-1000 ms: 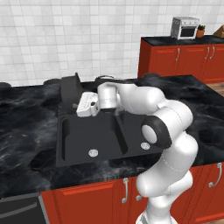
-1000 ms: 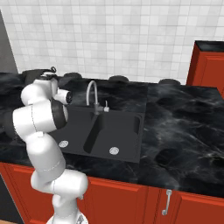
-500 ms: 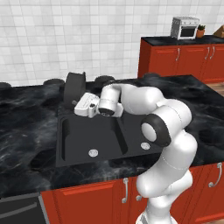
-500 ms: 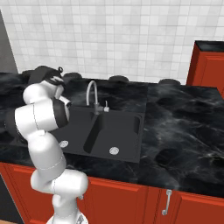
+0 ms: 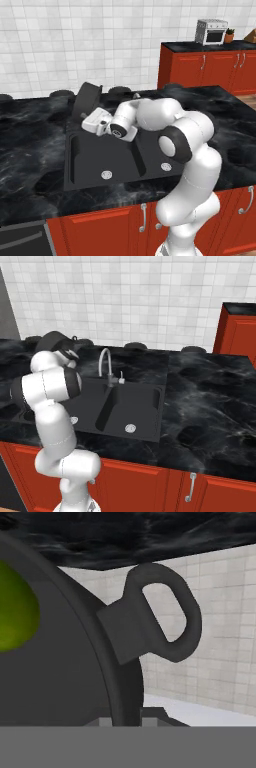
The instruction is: Dump the lime from the pot into the sink. Then turn on the water and wash the lime. Then turn off the water and put the lime back in the pot.
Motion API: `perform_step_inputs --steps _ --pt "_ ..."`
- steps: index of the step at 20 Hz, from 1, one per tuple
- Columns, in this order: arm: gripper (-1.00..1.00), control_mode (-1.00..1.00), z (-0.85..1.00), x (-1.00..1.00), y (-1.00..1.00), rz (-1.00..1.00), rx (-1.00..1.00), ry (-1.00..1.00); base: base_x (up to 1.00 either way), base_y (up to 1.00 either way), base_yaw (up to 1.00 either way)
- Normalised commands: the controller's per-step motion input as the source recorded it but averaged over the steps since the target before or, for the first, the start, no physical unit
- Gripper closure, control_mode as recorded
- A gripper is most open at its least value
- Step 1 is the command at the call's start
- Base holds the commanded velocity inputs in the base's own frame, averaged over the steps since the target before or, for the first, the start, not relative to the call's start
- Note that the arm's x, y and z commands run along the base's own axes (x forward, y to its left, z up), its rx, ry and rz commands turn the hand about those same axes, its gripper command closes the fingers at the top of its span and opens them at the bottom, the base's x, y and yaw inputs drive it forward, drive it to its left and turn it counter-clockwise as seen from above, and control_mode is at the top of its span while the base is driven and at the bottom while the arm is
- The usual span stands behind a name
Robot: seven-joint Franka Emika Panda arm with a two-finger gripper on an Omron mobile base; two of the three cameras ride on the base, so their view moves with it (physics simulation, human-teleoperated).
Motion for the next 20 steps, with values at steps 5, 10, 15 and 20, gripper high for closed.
perform_step_inputs --steps 5,10,15,20 --pt "1.0 -1.0 0.06 0.37 0.0 0.0 0.13 0.0 0.0 0.0 0.0" --pt "1.0 -1.0 0.01 0.07 0.0 0.0 0.1 0.0 0.0 0.0 0.0" --pt "1.0 -1.0 0.0 0.0 0.0 0.0 0.09 0.0 0.0 0.0 0.0" --pt "1.0 -1.0 0.15 0.0 0.0 0.0 0.09 0.0 0.0 0.0 0.0"
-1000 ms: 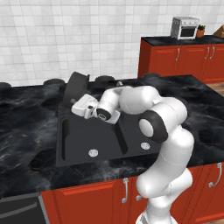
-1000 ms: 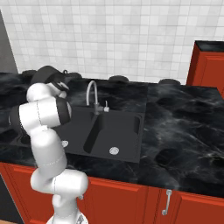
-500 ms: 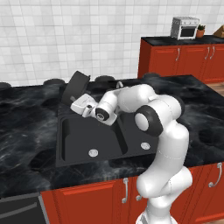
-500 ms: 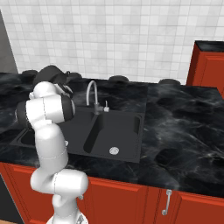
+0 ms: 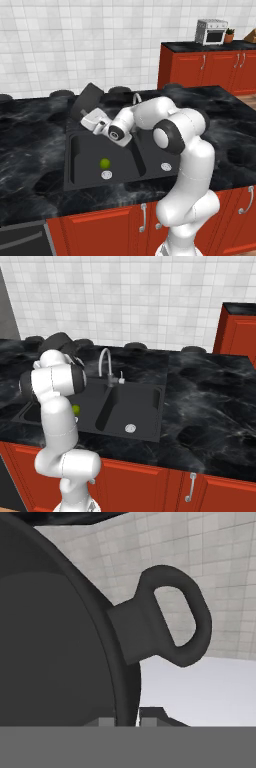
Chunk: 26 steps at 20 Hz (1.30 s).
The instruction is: Dump the lime from the pot into the sink. Then turn on the water and wash the lime. Then turn off the water and put the lime back in the pot.
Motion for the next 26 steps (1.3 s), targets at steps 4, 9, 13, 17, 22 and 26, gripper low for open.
perform_step_inputs --steps 4,9,13,17,22,26 --pt "1.0 -1.0 0.76 -0.36 0.19 0.0 0.02 -0.06 0.0 0.0 0.0" --pt "1.0 -1.0 0.93 -0.46 0.46 0.0 -0.08 -0.07 0.0 0.0 0.0" --pt "1.0 -1.0 0.71 -0.4 0.47 0.0 -0.24 -0.07 0.0 0.0 0.0" --pt "1.0 -1.0 0.31 -0.41 0.41 0.0 -0.31 0.0 0.0 0.0 0.0" --pt "1.0 -1.0 0.06 -0.29 0.36 0.01 -0.4 0.0 0.0 0.0 0.0" --pt "1.0 -1.0 -0.01 -0.3 0.39 0.02 -0.48 0.0 0.0 0.0 0.0"
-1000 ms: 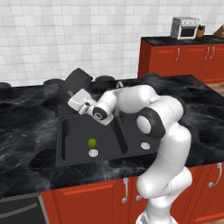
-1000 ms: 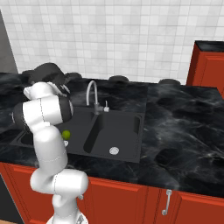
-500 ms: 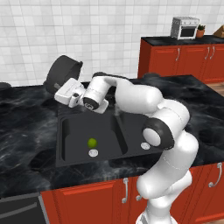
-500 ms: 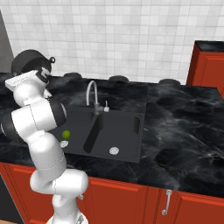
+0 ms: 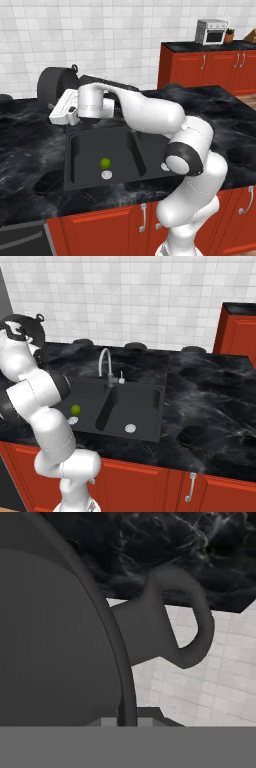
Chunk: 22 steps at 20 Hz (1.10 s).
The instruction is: Dump the lime from the pot into the sink. Then turn on the water and wash the lime. Then turn off the water and put the lime back in the pot.
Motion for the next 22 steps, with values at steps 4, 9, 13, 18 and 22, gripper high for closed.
perform_step_inputs --steps 4,9,13,18,22 --pt "1.0 -1.0 -0.08 -0.34 0.36 0.01 -0.48 0.0 0.0 0.0 0.0" --pt "1.0 -1.0 -0.01 -0.28 0.18 0.03 -0.41 0.03 0.0 0.0 0.0" --pt "1.0 -1.0 0.0 -0.27 0.08 0.01 -0.36 0.05 0.0 0.0 0.0" --pt "1.0 -1.0 0.0 -0.69 0.0 0.0 -0.31 0.08 0.0 0.0 0.0" --pt "1.0 -1.0 -0.09 -0.54 0.0 0.0 -0.29 0.17 0.0 0.0 0.0"
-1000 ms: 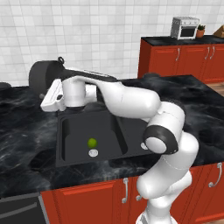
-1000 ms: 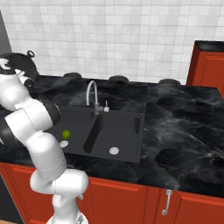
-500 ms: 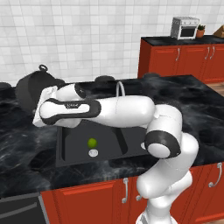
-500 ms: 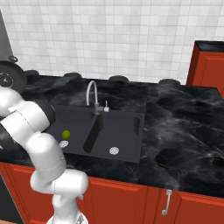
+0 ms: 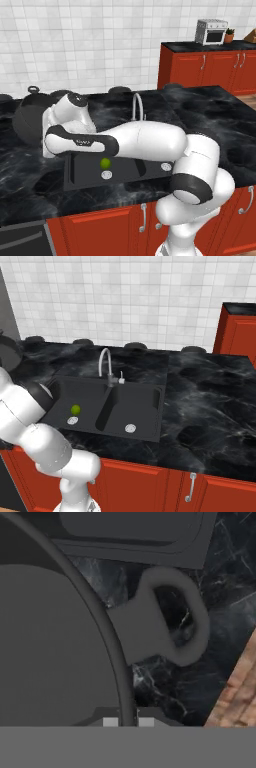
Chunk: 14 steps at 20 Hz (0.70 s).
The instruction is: Dump the lime from the pot into the sink. Then turn on the water and wash the lime. Then turn off the water and put the lime back in the pot.
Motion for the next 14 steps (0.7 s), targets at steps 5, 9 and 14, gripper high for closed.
perform_step_inputs --steps 5,9,14 --pt "1.0 -1.0 -0.4 -0.09 0.0 0.0 -0.31 0.18 0.0 0.0 0.0" --pt "1.0 -1.0 -0.34 -0.25 0.0 0.0 -0.23 0.18 0.0 0.0 0.0" --pt "1.0 -1.0 -0.24 -0.82 0.0 0.04 -0.15 0.13 0.0 0.0 0.0"
